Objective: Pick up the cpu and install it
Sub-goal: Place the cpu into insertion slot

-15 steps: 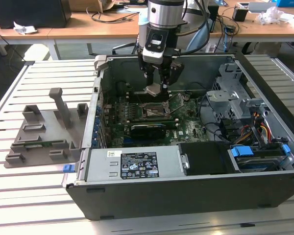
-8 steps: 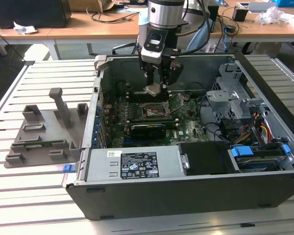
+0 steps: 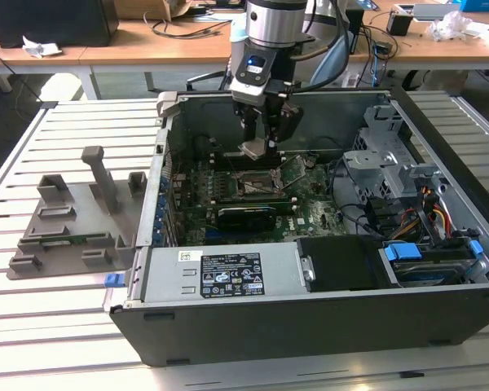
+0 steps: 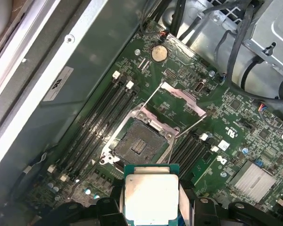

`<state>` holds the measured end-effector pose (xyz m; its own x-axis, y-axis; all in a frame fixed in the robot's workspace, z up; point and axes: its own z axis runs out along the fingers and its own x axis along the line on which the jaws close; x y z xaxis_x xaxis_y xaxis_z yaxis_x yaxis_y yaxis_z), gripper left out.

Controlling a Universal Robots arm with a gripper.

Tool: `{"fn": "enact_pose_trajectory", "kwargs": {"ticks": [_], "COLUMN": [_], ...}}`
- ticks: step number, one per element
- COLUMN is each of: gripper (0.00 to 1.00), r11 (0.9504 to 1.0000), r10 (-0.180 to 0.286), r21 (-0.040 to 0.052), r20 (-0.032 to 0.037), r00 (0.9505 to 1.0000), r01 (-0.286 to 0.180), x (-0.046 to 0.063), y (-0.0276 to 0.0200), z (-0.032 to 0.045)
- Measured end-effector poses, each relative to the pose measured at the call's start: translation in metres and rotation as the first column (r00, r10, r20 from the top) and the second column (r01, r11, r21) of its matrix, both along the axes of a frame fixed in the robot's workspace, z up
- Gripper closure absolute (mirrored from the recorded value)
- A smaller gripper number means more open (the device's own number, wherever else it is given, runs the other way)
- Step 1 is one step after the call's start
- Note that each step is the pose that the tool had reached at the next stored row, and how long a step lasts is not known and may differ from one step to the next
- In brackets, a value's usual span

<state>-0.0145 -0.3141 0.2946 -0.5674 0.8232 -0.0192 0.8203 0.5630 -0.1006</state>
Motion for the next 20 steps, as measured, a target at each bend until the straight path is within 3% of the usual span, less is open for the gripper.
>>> {"fn": "enact_pose_trajectory", "kwargs": {"ticks": [13,20], "gripper": [0.45,0.45], "r11": [0.9953,0.9867], "r10": [-0.097,-0.162], "r21": [-0.0001,-0.0001], "r20": [0.0000,0.0000], "r00": [0.9953,0.9867], "r01": [0.097,0.162], "x": [0.0000,0.0000], "y": [0.0000,0.0000], "z": [0.0000,0.0000]}}
